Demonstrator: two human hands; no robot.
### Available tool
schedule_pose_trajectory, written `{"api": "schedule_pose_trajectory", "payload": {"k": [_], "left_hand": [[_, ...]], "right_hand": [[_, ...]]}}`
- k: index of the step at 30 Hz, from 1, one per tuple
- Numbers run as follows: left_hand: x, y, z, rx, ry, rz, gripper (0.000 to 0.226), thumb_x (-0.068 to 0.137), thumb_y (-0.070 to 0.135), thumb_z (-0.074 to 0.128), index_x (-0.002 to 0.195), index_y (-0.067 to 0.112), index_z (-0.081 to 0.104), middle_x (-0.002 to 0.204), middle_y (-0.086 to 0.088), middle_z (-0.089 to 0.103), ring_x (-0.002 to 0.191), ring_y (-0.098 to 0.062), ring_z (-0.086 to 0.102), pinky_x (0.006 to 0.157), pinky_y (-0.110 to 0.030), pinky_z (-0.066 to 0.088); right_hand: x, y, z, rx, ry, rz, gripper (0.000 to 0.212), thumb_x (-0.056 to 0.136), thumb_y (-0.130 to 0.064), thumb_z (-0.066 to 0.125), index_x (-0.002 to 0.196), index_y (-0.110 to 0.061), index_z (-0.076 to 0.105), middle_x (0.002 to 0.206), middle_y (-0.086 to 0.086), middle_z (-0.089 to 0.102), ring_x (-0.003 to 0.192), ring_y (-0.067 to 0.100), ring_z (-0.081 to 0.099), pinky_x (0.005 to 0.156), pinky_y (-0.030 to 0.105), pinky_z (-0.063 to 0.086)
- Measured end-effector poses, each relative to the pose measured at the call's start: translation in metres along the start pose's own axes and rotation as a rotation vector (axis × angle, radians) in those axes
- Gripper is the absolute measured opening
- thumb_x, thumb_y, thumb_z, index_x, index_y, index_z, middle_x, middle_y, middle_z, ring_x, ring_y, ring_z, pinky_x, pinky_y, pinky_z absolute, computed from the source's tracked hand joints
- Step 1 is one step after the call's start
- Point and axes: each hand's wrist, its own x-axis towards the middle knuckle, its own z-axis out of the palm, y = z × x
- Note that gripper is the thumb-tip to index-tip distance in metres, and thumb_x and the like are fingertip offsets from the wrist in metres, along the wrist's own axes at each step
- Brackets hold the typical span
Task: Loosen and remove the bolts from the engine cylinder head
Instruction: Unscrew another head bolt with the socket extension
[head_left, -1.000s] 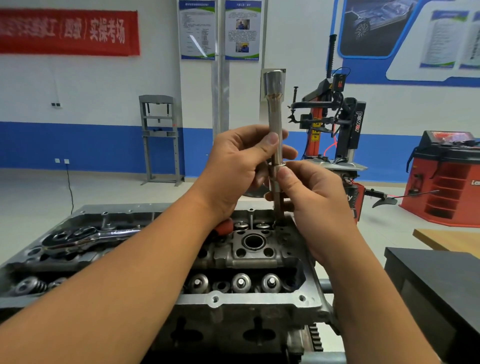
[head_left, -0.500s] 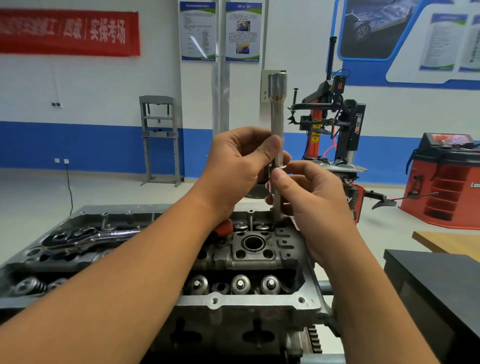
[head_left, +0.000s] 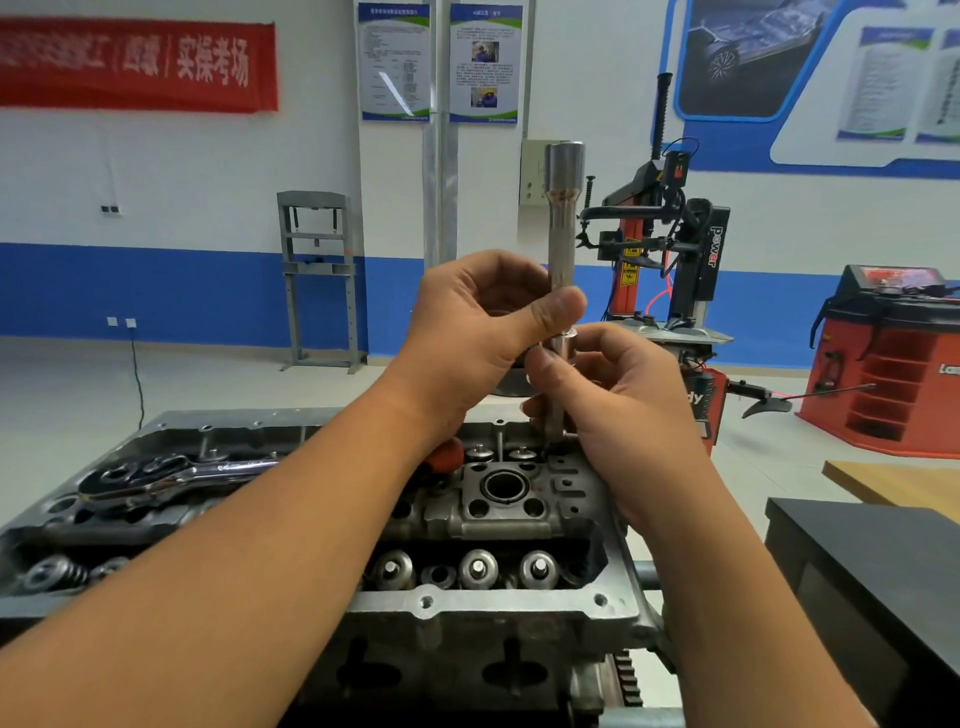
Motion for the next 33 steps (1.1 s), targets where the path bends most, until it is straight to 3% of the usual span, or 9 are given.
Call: {"api": "schedule_pose_trajectory", "payload": {"k": [4,8,14,18,21,23,25,29,33], "left_hand": [[0.0003,-0.0019,-0.0007,-0.095,-0.106,-0.046,0.014,0.102,0.008,0.062,0.109,0.001,0.072,0.089,-0.009,0.077,0.055,-0.003,0.065,0.046,-0.013,0.047],[0.0013,-0.0036,0.0003,-0.057,-0.089,-0.027,0.017,0.102,-0.001,0.061,0.116,-0.005,0.069,0.088,-0.011,0.075,0.059,-0.003,0.068,0.050,-0.010,0.047],[0.0018,-0.0028,0.0000,0.039,-0.049,-0.012,0.012,0.098,0.007,0.069,0.109,0.011,0.071,0.091,-0.001,0.074,0.055,0.003,0.063,0.053,-0.008,0.046],[0.0013,-0.0032,0.0002,-0.051,-0.089,-0.053,0.023,0.105,0.001,0.056,0.124,-0.006,0.067,0.097,-0.014,0.074,0.046,0.000,0.057,0.047,-0.011,0.044],[0.0017,-0.0038,0.0000,-0.026,-0.070,-0.022,0.019,0.102,-0.001,0.060,0.118,-0.007,0.067,0.094,-0.016,0.073,0.052,0.000,0.064,0.050,-0.009,0.046],[0.0026,-0.0051,-0.0009,0.002,-0.047,-0.005,0.009,0.096,0.003,0.071,0.104,0.006,0.072,0.087,-0.005,0.076,0.057,-0.001,0.066,0.052,-0.009,0.047],[0.0029,-0.0059,-0.0017,0.006,-0.039,-0.002,0.010,0.092,0.007,0.076,0.099,0.013,0.072,0.079,0.007,0.076,0.057,0.000,0.066,0.052,-0.009,0.047],[0.0008,-0.0043,-0.0016,-0.079,-0.125,-0.020,0.023,0.103,0.003,0.060,0.124,-0.004,0.066,0.097,-0.010,0.076,0.052,0.001,0.064,0.050,-0.010,0.047],[0.0016,-0.0036,-0.0013,-0.005,-0.076,0.002,0.021,0.097,0.003,0.069,0.117,-0.004,0.068,0.092,-0.013,0.076,0.058,-0.003,0.068,0.052,-0.012,0.049]], "right_hand": [[0.0003,0.0001,0.0009,-0.014,-0.008,-0.038,0.004,0.096,-0.021,0.073,0.092,-0.020,0.073,0.087,0.009,0.076,0.073,0.028,0.075,0.063,0.030,0.059],[0.0005,0.0004,0.0015,-0.008,0.011,-0.027,0.009,0.096,-0.025,0.074,0.090,-0.019,0.073,0.085,0.011,0.075,0.071,0.027,0.075,0.068,0.041,0.063],[0.0009,-0.0008,0.0015,-0.018,0.105,-0.018,0.011,0.094,-0.023,0.076,0.092,-0.015,0.068,0.083,0.006,0.076,0.074,0.029,0.076,0.067,0.042,0.065],[0.0018,0.0002,0.0013,-0.033,0.056,-0.012,0.013,0.104,-0.020,0.062,0.094,-0.015,0.070,0.088,0.012,0.076,0.079,0.034,0.074,0.066,0.038,0.061],[0.0021,-0.0003,0.0023,-0.014,0.045,-0.007,0.009,0.097,-0.028,0.071,0.091,-0.020,0.072,0.086,0.011,0.075,0.078,0.033,0.074,0.065,0.035,0.059],[0.0014,0.0003,0.0021,-0.048,0.090,-0.030,0.018,0.081,-0.038,0.079,0.086,-0.023,0.071,0.082,0.006,0.075,0.080,0.033,0.075,0.068,0.043,0.062],[0.0014,0.0019,0.0007,-0.087,0.117,-0.057,0.022,0.078,-0.041,0.082,0.084,-0.023,0.069,0.080,0.004,0.075,0.082,0.037,0.073,0.072,0.049,0.062],[0.0015,0.0022,-0.0003,-0.069,0.057,-0.036,0.014,0.092,-0.034,0.071,0.089,-0.019,0.072,0.085,0.008,0.076,0.078,0.030,0.075,0.068,0.039,0.061],[0.0016,0.0002,0.0016,-0.044,0.035,-0.011,0.012,0.096,-0.030,0.071,0.092,-0.019,0.074,0.088,0.008,0.076,0.079,0.026,0.074,0.067,0.034,0.058]]}}
